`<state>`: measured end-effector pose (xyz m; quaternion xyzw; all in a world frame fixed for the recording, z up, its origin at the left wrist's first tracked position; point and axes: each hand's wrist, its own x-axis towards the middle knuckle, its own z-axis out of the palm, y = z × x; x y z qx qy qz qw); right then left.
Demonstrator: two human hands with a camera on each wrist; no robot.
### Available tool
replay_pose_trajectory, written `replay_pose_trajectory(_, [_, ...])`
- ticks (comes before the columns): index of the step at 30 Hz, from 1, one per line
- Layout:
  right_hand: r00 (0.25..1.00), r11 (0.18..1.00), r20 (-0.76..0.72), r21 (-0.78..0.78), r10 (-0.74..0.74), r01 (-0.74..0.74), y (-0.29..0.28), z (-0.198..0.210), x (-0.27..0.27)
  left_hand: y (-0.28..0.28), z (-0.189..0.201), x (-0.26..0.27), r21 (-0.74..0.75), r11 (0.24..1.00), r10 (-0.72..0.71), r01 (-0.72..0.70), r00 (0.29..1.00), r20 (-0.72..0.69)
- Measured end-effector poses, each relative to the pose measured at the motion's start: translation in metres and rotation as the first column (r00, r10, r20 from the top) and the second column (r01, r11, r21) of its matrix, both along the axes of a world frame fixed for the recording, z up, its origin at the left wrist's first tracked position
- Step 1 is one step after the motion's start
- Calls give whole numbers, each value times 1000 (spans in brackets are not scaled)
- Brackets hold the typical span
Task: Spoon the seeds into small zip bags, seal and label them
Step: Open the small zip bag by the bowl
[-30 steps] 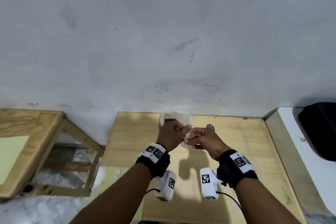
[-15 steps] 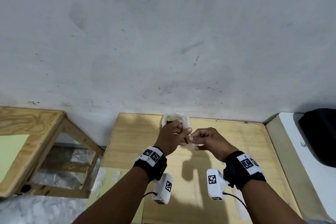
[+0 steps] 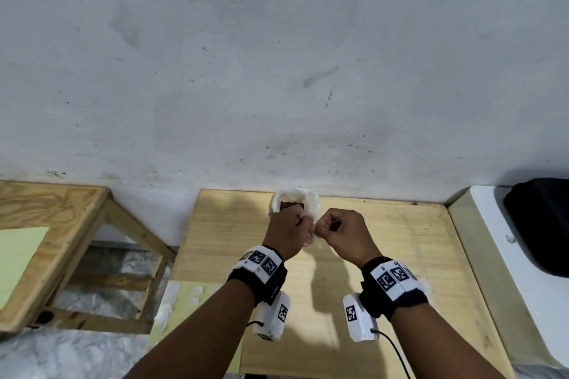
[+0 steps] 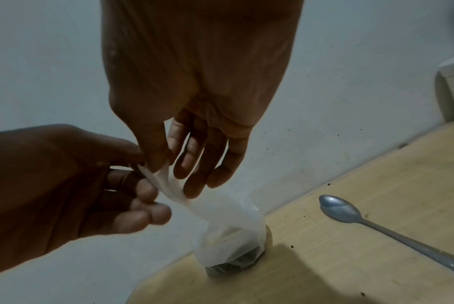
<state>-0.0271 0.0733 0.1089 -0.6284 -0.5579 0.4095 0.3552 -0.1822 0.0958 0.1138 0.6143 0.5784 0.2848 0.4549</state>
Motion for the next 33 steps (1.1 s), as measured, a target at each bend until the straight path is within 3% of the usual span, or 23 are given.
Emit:
replay_pose_trajectory(5, [999,999,-3,-14,-43,43,1,-2,1,0,-3,-9,99,986,-113,135,974,-195])
replay_pose_trajectory(11, [1000,999,-16,-46,-19,19,5,0,6,-11,-7,-16,288,945,-50,151,942,-332])
replay_pose_trajectory(16, [983,994,-169,-78,65,-80,7,8,1,-7,-14,-19,235,911,-191,340,850,-491])
replay_pose_trajectory(21, [992,985,-44,-116,119,-124,10,7,3,-1,-18,-24,282,873,-235,398,849,-473])
replay_pose_trajectory(28, [960,987,259,-146,105,-69,13,-4,0,3,-37,-26,275,878,-302,393,898,-319])
replay_pose_trajectory(30, [974,984,202,-168,101,-67,14,-9,3,5,-43,-27,238,898,-300,370,911,-284])
replay_pose_trajectory(33, [998,980,-56,-197,22,-32,13,-16,12,10,-51,-29,168,943,-243,287,940,-240])
